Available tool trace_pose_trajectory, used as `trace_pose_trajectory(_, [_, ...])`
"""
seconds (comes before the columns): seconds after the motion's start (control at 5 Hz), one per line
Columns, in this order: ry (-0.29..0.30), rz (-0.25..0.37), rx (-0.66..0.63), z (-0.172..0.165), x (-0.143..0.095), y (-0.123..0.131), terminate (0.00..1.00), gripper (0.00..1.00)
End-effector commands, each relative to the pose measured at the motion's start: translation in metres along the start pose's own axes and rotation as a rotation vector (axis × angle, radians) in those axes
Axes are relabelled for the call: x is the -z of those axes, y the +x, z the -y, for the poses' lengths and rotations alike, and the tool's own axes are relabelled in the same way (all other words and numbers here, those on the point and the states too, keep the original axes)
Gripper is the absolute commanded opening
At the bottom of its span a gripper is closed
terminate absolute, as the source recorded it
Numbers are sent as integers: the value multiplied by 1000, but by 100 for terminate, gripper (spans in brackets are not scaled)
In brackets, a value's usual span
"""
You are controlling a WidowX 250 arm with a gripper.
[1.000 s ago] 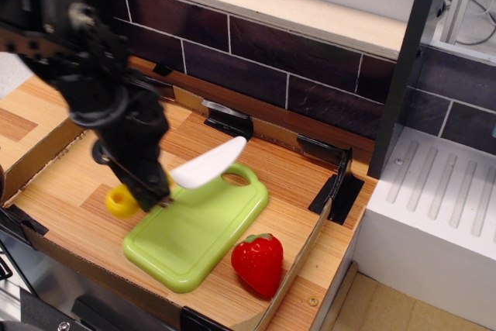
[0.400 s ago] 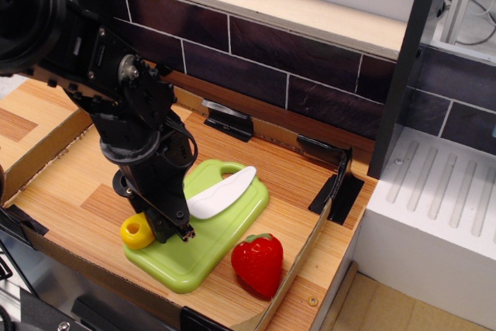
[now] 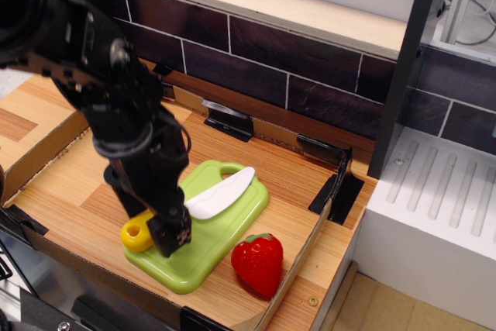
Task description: Put knife on cutting board
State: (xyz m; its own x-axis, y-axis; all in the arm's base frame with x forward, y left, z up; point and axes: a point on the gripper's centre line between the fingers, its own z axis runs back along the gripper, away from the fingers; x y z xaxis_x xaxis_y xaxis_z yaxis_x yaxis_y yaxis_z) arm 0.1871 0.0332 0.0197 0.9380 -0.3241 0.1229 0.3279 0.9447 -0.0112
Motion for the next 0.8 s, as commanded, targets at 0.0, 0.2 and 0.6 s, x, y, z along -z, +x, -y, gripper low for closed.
trace_pose_trajectory(0.0, [103, 165, -102, -24, -37, 17, 0, 100])
trace_pose_trajectory(0.2, [101, 170, -192, -47, -53, 31, 0, 100])
trace_pose_trajectory(0.6, [69, 120, -266, -72, -65, 33, 0, 100])
